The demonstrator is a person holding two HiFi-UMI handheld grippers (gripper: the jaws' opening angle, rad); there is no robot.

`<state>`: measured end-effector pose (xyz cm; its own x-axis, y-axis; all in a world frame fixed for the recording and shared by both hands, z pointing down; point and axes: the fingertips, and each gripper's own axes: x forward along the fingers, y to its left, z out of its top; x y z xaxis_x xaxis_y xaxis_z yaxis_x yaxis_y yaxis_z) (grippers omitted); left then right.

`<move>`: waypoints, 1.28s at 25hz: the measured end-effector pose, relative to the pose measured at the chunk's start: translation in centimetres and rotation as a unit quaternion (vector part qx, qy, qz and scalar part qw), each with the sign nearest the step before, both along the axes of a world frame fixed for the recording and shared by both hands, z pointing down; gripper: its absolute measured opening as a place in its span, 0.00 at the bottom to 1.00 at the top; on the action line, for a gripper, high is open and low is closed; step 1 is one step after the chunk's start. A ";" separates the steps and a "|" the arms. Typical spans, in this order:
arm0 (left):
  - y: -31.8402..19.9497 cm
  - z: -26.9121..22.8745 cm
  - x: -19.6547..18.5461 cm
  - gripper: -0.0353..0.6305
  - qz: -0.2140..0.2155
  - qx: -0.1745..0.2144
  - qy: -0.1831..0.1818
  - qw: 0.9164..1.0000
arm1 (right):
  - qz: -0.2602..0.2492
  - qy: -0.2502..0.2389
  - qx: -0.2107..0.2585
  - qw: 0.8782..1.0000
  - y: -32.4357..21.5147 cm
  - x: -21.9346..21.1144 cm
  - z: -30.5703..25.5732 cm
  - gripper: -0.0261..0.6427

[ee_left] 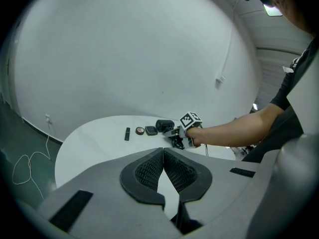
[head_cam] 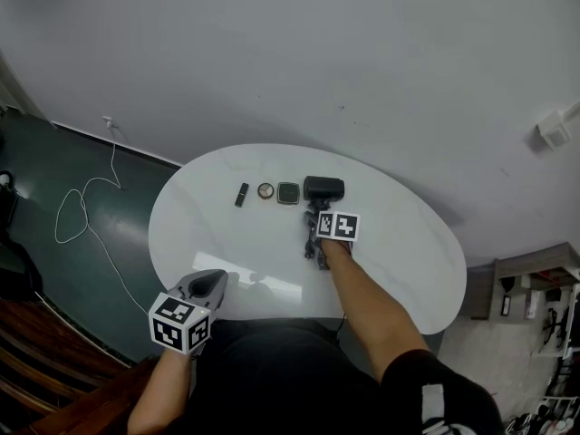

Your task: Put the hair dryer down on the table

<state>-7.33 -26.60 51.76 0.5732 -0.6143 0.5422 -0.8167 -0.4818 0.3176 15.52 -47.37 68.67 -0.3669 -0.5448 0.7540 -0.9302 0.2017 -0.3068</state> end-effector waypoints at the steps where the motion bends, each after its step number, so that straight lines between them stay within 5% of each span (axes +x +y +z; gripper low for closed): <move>1: -0.1 0.0 0.0 0.08 0.002 0.000 0.001 1.000 | 0.000 -0.001 0.002 1.000 0.0 0.0 -0.1 0.36; 14: -1.4 -0.3 1.6 0.08 0.052 0.005 0.012 0.999 | 0.008 0.015 0.041 0.999 2.8 0.9 -3.2 0.37; 22: -1.3 -0.1 4.1 0.08 0.103 0.004 0.013 0.995 | 0.037 -0.073 0.075 0.994 7.1 0.8 -7.5 0.36; 28: -1.7 -0.5 6.9 0.08 0.143 0.008 0.016 0.990 | 0.040 -0.138 0.112 0.983 10.4 1.1 -12.2 0.13; 32: -1.8 -1.1 8.8 0.08 0.164 0.019 0.019 0.986 | 0.042 -0.171 0.138 0.975 12.6 1.7 -15.1 0.07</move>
<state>1.43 -28.35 50.61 0.7645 -0.4120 0.4958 -0.6024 -0.7304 0.3219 17.18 -34.80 53.54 -0.5167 -0.7483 0.4160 -0.7999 0.2486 -0.5463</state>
